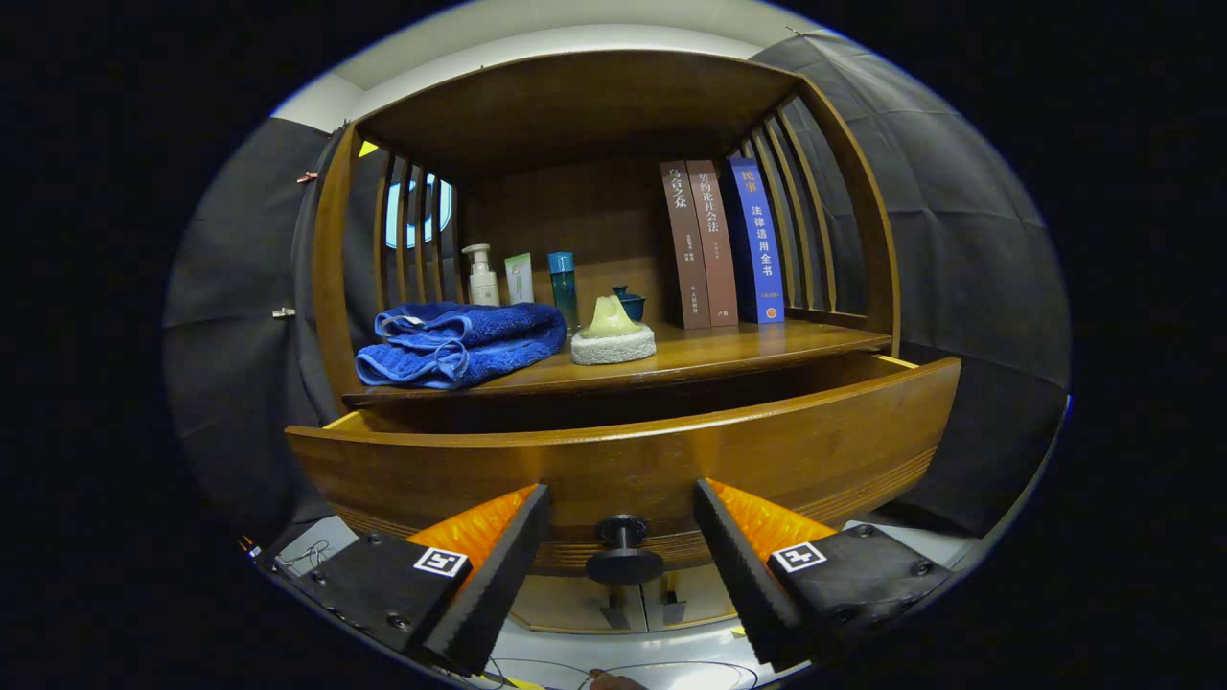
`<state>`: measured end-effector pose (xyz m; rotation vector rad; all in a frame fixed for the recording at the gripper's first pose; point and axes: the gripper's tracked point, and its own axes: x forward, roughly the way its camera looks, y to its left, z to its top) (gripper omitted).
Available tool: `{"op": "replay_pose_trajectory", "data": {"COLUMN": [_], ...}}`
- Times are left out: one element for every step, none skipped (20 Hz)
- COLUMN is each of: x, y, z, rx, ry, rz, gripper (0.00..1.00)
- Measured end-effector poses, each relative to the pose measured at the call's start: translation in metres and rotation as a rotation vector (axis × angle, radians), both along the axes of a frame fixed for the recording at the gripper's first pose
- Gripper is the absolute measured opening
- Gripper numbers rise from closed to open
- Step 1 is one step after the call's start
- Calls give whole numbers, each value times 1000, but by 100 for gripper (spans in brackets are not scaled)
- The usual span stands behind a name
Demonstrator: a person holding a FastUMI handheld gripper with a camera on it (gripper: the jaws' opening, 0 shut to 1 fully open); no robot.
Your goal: Pull open the drawer, take out the items inside it, and place them on the countertop above the cabinet.
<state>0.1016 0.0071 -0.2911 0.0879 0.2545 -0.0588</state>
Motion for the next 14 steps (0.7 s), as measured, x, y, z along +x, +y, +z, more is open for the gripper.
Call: {"op": "replay_pose_trajectory", "data": {"x": [6,13,19,25,30,35,40,41,45,49,53,55,58,59], "y": [-1,-1,-2,-3,-2,-2,-3,-1,-1,-1,-1,-2,-3,-3], "z": [-1,-2,-3,-3,-4,-4,-5,-5,-5,-6,-6,-7,-7,-8], "rx": [-1,-2,-3,-4,-5,-6,-5,-3,-4,-4,-5,-6,-5,-7], "ry": [-2,-3,-2,-1,0,0,-3,-4,-5,-5,-2,-1,-1,2], "rz": [2,4,5,5,4,3,2,1,1,2,3,5,5,3], "gripper": [99,99,99,100,99,99,99,99,99,99,99,99,100,100]}}
